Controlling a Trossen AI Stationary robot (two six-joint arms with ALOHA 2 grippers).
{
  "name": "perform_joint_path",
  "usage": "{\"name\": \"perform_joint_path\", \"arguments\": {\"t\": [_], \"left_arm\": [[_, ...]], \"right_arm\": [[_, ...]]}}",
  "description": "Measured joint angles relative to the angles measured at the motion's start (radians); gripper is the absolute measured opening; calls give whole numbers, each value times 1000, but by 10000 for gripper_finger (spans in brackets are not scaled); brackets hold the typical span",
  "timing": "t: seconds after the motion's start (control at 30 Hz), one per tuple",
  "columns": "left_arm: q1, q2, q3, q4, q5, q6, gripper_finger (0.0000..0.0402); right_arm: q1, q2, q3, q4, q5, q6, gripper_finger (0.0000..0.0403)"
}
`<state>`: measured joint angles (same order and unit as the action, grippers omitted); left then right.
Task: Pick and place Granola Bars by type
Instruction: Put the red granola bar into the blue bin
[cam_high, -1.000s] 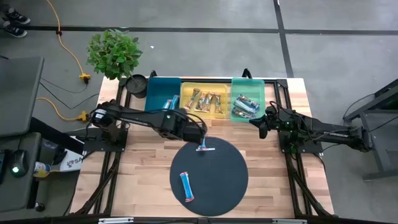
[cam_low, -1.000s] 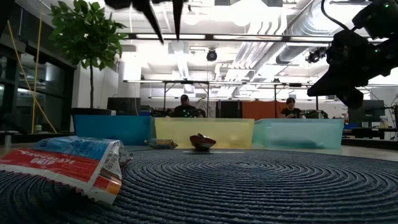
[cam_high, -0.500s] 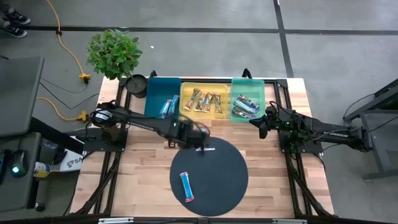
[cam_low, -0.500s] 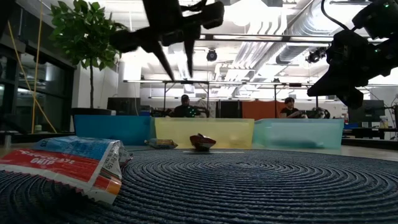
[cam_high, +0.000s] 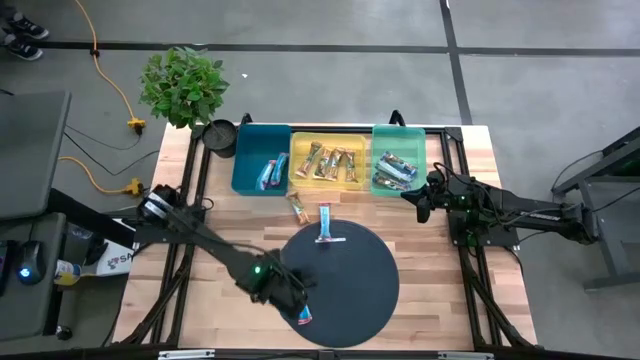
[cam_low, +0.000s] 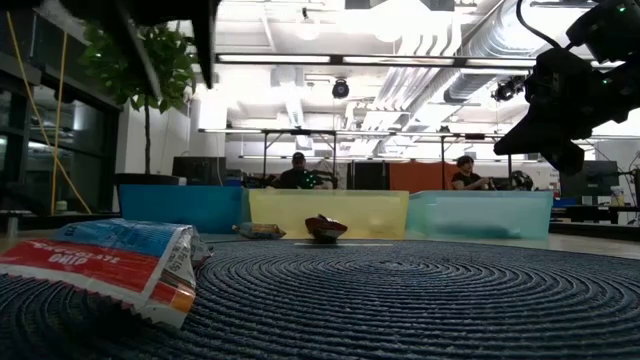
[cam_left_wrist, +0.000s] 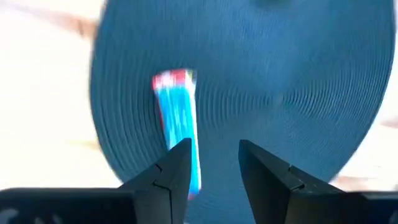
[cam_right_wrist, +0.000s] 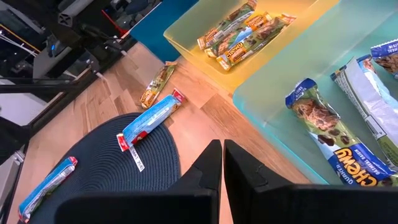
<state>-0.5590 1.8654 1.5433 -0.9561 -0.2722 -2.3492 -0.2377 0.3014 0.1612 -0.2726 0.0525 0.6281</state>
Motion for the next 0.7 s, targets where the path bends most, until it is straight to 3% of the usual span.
{"name": "perform_joint_path", "arguments": {"t": [0.33,0.7], "left_arm": [[-49,90,-1,207,-12,-55,131],[-43,104,1,83,102,-68,131]], "right_arm": [[0,0,0,0,0,0,0],[0,0,0,1,0,0,0]]}}
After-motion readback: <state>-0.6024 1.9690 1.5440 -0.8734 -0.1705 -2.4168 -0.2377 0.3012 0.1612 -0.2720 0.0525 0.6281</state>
